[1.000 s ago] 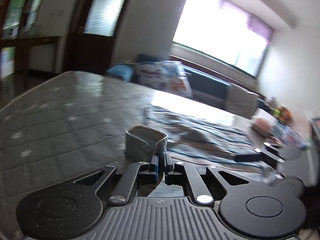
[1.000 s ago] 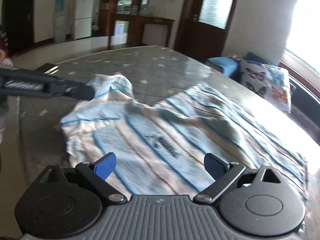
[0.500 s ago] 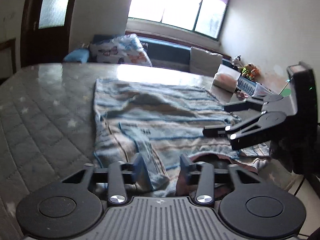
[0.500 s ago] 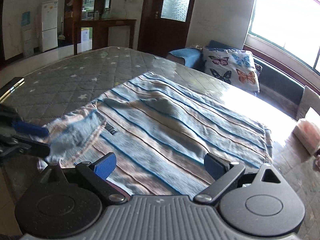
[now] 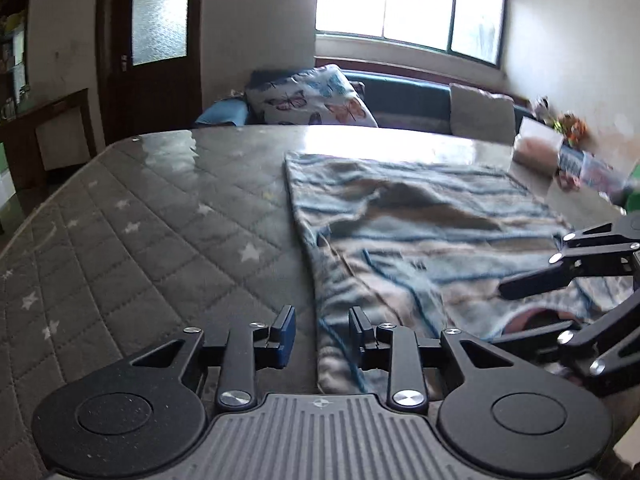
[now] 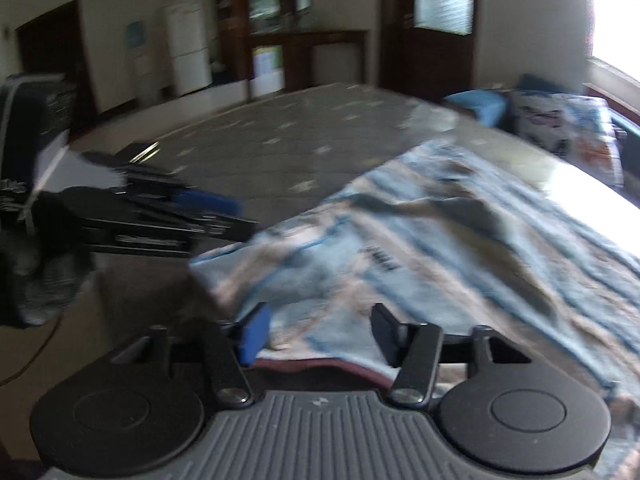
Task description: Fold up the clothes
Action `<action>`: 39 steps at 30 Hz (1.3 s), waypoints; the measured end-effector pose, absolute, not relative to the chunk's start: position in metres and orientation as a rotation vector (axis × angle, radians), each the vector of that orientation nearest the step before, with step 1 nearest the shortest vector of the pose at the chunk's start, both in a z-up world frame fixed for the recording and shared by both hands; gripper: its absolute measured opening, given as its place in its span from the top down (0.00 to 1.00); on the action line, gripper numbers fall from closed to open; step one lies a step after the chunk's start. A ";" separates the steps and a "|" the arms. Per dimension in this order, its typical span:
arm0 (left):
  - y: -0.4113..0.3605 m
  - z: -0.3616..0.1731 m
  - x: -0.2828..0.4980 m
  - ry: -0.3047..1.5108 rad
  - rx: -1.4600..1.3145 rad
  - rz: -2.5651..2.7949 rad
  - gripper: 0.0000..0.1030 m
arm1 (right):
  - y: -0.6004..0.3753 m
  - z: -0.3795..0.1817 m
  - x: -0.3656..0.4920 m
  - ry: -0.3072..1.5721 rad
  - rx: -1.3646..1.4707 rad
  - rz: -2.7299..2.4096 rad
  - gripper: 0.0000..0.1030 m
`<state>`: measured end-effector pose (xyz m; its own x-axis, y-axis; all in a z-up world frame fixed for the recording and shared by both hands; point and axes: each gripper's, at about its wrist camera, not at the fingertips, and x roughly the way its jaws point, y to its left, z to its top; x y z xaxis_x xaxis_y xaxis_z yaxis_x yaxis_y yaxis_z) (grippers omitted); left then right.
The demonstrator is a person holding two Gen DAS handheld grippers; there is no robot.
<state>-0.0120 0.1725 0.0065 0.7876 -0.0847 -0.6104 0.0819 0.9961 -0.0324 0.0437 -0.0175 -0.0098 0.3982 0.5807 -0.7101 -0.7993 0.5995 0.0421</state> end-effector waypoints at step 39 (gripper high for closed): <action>0.129 -0.008 -0.015 0.631 0.257 -0.219 0.69 | 0.038 -0.028 0.109 0.773 -0.313 0.858 0.75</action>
<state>-0.0152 0.1292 -0.0082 0.7862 -0.1230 -0.6056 0.2787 0.9453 0.1697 0.1094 0.0382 -0.0283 0.4092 0.5603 -0.7202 -0.7744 0.6307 0.0506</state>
